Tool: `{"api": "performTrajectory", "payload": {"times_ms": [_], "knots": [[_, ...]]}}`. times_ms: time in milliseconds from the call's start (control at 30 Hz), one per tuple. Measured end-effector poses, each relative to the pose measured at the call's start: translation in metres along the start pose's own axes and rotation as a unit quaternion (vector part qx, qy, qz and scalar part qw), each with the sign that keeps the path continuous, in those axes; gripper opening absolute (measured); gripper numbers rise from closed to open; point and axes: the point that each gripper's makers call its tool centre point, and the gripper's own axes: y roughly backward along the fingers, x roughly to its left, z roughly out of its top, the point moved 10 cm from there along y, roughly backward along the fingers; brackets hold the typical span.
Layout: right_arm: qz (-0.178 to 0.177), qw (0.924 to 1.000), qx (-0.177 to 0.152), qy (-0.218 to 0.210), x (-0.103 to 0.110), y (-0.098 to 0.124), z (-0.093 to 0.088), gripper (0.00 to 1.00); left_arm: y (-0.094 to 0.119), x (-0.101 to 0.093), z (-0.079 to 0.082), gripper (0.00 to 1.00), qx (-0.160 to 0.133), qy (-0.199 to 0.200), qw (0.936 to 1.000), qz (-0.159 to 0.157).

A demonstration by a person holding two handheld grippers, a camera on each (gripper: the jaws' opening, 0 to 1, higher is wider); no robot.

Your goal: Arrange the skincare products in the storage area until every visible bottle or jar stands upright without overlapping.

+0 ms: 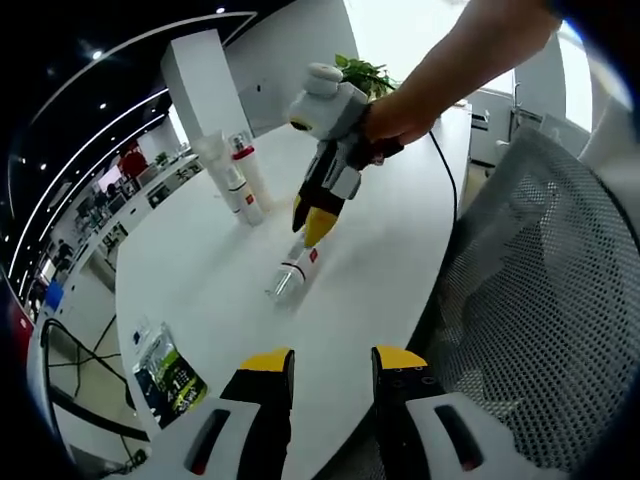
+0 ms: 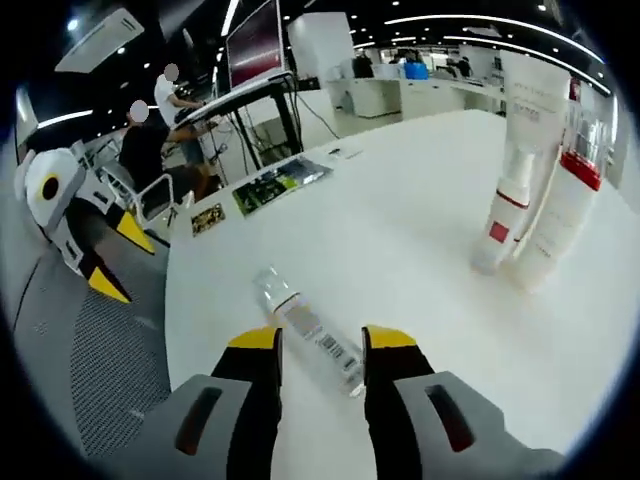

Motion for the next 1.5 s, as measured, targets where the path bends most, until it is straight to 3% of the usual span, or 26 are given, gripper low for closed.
{"api": "performTrajectory", "payload": {"times_ms": [267, 867, 1200, 1500], "knots": [[-0.008, 0.9973, 0.054, 0.050, 0.005, -0.011, 0.000, 0.25, -0.001, -0.001, -0.001, 0.31, 0.007, -0.006, 0.9999, -0.004], [-0.019, 0.9884, 0.112, 0.101, 0.007, -0.020, 0.003, 0.19, -0.001, 0.002, -0.002, 0.31, 0.016, -0.001, 0.9998, 0.010], [-0.039, 0.9888, 0.109, 0.094, 0.013, -0.020, 0.004, 0.17, -0.001, 0.002, -0.002, 0.31, 0.016, -0.004, 0.9998, 0.012], [-0.060, 0.9959, 0.054, 0.040, 0.026, -0.005, 0.006, 0.17, -0.001, 0.002, -0.002, 0.31, 0.011, -0.006, 0.9999, 0.011]]}}
